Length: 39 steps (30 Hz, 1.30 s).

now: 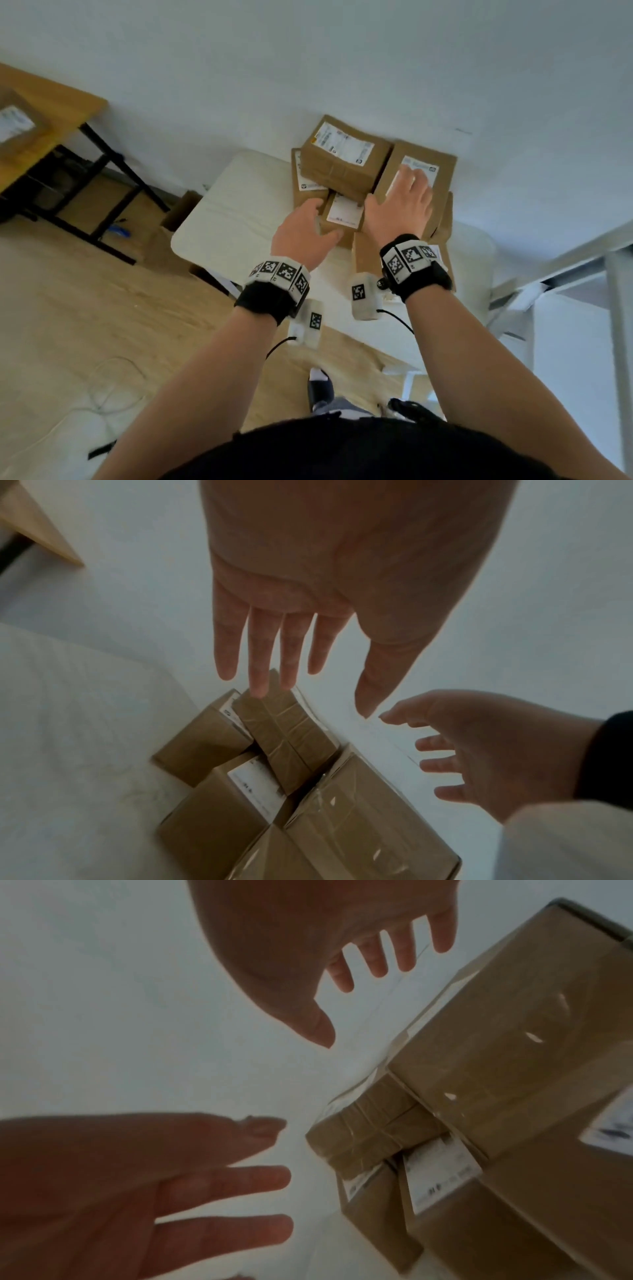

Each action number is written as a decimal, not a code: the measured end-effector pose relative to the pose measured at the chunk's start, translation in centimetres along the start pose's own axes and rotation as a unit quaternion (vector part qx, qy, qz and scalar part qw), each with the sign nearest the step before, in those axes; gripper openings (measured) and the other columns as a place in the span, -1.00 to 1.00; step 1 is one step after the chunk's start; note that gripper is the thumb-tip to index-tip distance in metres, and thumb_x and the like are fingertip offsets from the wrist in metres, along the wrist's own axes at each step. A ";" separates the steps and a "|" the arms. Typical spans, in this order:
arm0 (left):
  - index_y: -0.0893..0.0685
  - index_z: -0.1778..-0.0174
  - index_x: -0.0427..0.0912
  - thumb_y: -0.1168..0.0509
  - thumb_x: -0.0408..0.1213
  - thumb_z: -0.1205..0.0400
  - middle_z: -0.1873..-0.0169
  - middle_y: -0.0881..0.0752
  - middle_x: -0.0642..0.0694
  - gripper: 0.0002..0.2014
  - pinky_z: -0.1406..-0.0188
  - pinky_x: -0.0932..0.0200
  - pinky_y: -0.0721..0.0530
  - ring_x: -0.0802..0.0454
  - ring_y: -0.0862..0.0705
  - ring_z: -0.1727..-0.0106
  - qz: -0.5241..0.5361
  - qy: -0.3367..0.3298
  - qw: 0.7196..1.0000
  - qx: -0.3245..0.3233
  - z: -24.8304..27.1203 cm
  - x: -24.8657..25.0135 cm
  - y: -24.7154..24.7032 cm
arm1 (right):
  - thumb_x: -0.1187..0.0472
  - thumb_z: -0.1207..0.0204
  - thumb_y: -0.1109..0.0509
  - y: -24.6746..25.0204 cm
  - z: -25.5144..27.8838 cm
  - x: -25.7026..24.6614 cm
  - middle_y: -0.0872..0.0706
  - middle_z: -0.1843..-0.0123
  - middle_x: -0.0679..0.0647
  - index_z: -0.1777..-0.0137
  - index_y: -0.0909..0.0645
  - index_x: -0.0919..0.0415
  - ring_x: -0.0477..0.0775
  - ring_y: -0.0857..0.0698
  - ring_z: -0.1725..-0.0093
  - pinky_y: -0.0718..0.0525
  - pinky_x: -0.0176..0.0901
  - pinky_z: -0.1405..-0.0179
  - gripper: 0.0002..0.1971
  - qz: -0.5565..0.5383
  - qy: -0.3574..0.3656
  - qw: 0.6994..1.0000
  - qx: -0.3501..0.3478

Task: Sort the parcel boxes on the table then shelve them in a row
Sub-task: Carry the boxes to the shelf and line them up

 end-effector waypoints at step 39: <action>-0.23 -0.64 0.35 -0.13 0.59 -0.39 -0.62 -0.36 -0.10 -0.12 -0.48 -0.32 -0.47 -0.15 -0.46 -0.54 0.139 -0.159 0.934 -0.287 -7.6 9.8 -4.5 | -0.17 -0.65 -0.23 6.2 4.1 4.5 -0.62 0.01 0.09 -0.15 -0.47 0.25 0.15 -0.61 0.08 -0.57 -0.03 0.12 -0.56 -0.047 -0.373 0.916 0.140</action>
Point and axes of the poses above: each hand's wrist, its own z-axis away from the middle knuckle, its own y-axis out of the back of the hand, x = y × z, the point moved 8 cm from there along -z, towards the middle knuckle
